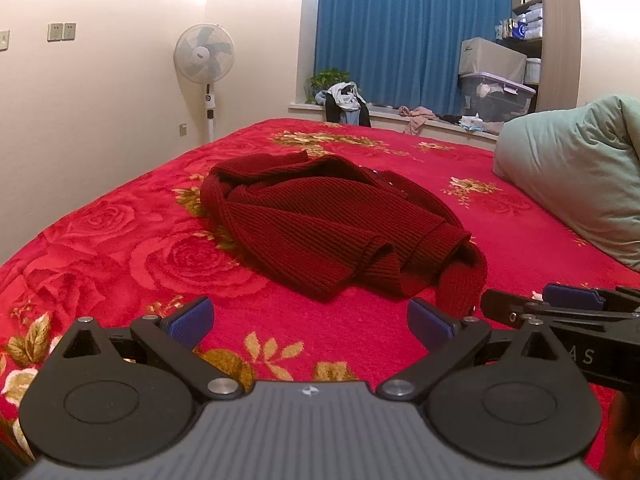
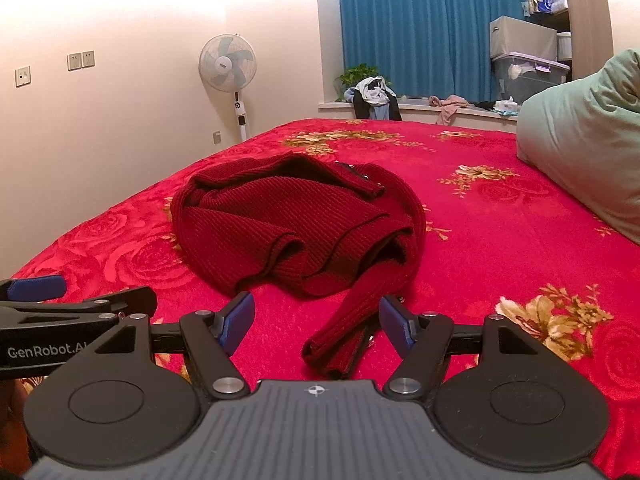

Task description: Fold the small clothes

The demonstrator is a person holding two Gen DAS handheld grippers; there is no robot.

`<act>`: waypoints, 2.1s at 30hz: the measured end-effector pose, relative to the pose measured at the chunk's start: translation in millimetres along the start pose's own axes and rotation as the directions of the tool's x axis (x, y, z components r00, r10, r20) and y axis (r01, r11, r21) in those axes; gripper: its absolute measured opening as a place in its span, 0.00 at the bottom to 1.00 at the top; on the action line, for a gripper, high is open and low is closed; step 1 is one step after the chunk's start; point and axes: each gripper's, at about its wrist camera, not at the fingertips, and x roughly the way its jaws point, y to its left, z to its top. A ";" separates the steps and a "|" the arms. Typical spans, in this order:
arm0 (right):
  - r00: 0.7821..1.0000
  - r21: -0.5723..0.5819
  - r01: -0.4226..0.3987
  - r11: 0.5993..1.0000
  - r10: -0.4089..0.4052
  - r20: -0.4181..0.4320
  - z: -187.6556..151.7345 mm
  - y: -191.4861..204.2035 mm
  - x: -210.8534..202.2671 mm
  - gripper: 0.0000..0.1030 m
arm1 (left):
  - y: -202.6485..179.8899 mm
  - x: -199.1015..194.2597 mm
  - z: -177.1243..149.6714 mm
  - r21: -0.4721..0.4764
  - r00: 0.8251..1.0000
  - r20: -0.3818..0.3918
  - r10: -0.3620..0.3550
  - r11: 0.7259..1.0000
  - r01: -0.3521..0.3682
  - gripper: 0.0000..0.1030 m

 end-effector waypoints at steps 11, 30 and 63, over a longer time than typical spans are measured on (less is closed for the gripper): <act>1.000 -0.002 0.001 1.000 -0.001 0.005 0.2 -0.3 -0.2 0.68 | 0.3 0.9 0.3 0.000 1.000 -0.002 0.001 1.000 -0.001 1.00; 1.000 -0.004 0.001 1.000 -0.001 0.006 0.2 -0.4 -0.9 0.68 | 0.4 1.2 -0.1 0.001 1.000 -0.001 0.002 1.000 -0.002 1.00; 0.993 0.166 0.002 0.986 0.017 -0.113 45.4 -103.3 106.8 0.48 | 37.0 105.3 32.5 -0.097 0.992 -0.120 -0.045 0.995 0.034 0.28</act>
